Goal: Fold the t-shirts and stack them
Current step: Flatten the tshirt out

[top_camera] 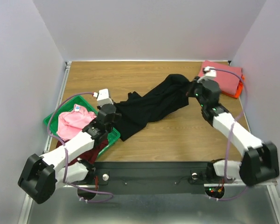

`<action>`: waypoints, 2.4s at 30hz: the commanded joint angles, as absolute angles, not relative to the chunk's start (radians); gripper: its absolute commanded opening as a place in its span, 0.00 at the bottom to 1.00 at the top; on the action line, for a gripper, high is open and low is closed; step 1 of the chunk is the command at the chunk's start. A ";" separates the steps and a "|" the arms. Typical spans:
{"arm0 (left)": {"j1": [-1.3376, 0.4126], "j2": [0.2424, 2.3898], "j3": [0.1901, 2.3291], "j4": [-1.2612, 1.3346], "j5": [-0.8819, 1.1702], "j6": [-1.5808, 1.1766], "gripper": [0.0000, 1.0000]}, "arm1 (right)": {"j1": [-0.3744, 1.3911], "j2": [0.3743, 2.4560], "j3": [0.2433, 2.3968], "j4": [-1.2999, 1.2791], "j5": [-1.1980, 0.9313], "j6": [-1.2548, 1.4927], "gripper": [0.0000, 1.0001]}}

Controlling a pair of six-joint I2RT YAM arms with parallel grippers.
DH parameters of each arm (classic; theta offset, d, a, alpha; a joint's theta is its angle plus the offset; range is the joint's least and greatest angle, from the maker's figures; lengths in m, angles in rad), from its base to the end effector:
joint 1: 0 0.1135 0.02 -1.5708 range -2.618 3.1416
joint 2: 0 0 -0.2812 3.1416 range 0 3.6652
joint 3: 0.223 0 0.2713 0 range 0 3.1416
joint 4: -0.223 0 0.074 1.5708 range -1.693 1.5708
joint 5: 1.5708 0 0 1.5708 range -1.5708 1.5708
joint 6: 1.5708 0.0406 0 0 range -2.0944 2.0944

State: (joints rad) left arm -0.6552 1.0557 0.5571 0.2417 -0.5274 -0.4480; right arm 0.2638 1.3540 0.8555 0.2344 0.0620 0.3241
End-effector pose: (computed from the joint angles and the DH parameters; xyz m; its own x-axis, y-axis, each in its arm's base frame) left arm 0.2091 -0.1349 0.2567 -0.2425 -0.2857 -0.9271 0.0394 0.9520 -0.3037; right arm 0.3203 0.0839 0.2844 -0.3034 0.2473 -0.9202 -0.1117 0.9498 0.2921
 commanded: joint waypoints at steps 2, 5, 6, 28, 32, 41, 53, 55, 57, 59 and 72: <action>-0.584 1.052 0.652 0.288 -0.600 -0.339 0.00 | 0.265 1.059 0.785 0.177 0.307 0.285 0.00; -0.510 1.095 0.713 0.265 -0.627 -0.308 0.00 | 0.265 0.964 0.769 0.108 0.385 0.282 0.00; -0.491 1.107 0.724 0.261 -0.629 -0.305 0.00 | 0.267 0.910 0.756 0.075 0.399 0.285 0.00; -0.414 1.177 0.701 0.359 -0.382 -0.290 0.00 | 0.314 0.945 0.551 -0.009 0.184 0.440 0.67; -0.414 1.175 0.696 0.360 -0.373 -0.291 0.00 | 0.314 0.999 0.548 -0.110 0.192 0.475 0.67; -0.414 1.158 0.686 0.364 -0.376 -0.296 0.00 | 0.324 0.888 0.440 -0.202 0.152 0.538 0.60; -0.414 1.103 0.660 0.364 -0.396 -0.304 0.00 | 0.359 1.045 0.434 -0.245 0.228 0.655 0.56; -0.414 1.106 0.660 0.367 -0.396 -0.302 0.00 | 0.360 1.023 0.431 -0.248 0.253 0.667 0.56; -0.414 1.108 0.661 0.370 -0.391 -0.301 0.00 | 0.360 1.022 0.431 -0.252 0.271 0.673 0.56; -0.414 1.112 0.663 0.368 -0.393 -0.301 0.00 | 0.360 1.043 0.436 -0.252 0.282 0.675 0.57; -0.414 1.081 0.650 0.365 -0.393 -0.304 0.00 | 0.360 1.204 0.445 -0.236 0.313 0.719 0.36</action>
State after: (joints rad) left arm -0.4152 1.1217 0.6609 0.3168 -0.3733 -0.3050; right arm 0.3550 1.1790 0.4622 -0.2050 0.3004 0.6941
